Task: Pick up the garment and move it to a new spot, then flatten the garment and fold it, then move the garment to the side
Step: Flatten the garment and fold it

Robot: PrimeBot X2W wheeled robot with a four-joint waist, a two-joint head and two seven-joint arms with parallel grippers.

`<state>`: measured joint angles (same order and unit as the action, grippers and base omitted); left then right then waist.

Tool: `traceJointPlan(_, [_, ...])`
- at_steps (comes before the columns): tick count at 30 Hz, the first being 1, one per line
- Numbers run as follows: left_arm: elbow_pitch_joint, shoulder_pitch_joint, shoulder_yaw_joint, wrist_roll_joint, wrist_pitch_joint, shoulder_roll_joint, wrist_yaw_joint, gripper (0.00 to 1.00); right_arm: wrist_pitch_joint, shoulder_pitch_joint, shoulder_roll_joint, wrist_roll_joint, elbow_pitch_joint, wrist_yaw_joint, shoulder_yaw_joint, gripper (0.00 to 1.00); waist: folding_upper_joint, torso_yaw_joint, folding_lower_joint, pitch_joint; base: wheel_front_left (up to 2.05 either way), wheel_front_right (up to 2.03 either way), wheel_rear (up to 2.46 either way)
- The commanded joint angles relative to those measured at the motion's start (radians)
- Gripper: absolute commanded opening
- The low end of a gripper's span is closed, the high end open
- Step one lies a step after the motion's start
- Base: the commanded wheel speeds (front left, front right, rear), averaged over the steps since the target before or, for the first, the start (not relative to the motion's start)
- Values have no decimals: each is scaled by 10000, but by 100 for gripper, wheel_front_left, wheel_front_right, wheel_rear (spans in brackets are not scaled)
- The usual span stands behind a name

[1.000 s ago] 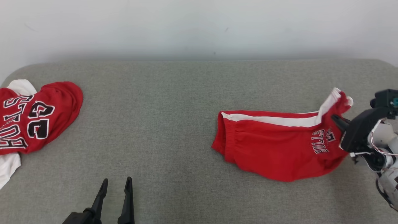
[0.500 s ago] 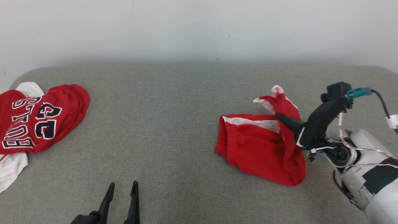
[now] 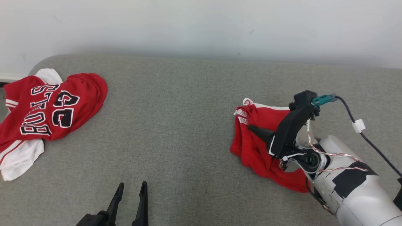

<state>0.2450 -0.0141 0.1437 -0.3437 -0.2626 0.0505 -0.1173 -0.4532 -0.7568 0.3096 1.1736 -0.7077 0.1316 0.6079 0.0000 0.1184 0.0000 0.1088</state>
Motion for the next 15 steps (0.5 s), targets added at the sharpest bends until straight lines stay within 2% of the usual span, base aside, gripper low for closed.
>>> traceJointPlan(1, [17,-97,11,-29,-33,-2,30,100,35,62,-142,-130,-128,-20,32,0,0,120,0,90,0,0,0])
traceJointPlan(8, [44,-212,70,-97,-33,-2,77,100,182,111,-503,-496,-547,-20,211,0,0,232,0,189,0,0,0])
traceJointPlan(9, [54,-213,63,-101,-33,-2,84,100,264,100,-539,-522,-502,-20,238,3,0,226,0,186,0,0,0])
traceJointPlan(10, [62,-210,51,-105,-33,-2,89,100,323,134,-574,-505,-452,-20,227,47,0,215,0,173,0,0,0])
traceJointPlan(11, [76,-193,25,-108,-33,-2,97,100,354,174,-586,-456,-387,-20,216,100,0,198,0,152,0,0,0])
traceJointPlan(15, [125,-77,-54,-38,-33,-2,92,100,951,192,-261,-509,32,-20,62,100,0,117,0,9,0,0,0])
